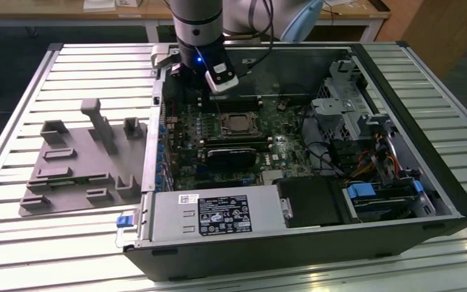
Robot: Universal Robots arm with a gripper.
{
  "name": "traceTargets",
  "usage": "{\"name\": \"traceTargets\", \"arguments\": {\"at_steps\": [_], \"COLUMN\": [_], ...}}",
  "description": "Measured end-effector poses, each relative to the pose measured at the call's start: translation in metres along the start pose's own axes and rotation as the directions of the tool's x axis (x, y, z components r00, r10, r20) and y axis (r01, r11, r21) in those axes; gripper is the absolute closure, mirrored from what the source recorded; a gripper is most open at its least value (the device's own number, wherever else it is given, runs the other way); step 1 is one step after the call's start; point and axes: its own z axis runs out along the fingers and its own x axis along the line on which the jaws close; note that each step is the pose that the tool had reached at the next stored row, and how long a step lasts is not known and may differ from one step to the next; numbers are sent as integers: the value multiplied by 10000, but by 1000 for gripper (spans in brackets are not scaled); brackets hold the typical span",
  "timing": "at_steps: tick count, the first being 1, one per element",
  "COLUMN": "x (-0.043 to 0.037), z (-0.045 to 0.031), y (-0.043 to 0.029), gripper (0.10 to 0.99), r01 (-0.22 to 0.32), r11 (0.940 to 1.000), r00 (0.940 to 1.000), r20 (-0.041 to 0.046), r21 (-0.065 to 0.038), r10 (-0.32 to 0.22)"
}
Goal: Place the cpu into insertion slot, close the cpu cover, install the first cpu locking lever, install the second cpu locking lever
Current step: 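Install the first cpu locking lever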
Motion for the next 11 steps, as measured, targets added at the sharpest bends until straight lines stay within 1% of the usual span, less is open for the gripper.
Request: {"name": "traceTargets", "arguments": {"at_steps": [3, 6, 8, 11], "x": [-2, -25, -53, -119], "z": [0, 1, 2, 6], "y": [-1, 2, 5, 13], "gripper": [984, 984, 984, 984], "r01": [4, 2, 2, 2], "r11": [10000, 10000, 10000, 10000], "r00": [10000, 10000, 10000, 10000], "r20": [-1, -1, -1, -1], "r21": [-1, -1, 0, -1], "r10": [-4, -2, -2, -2]}}
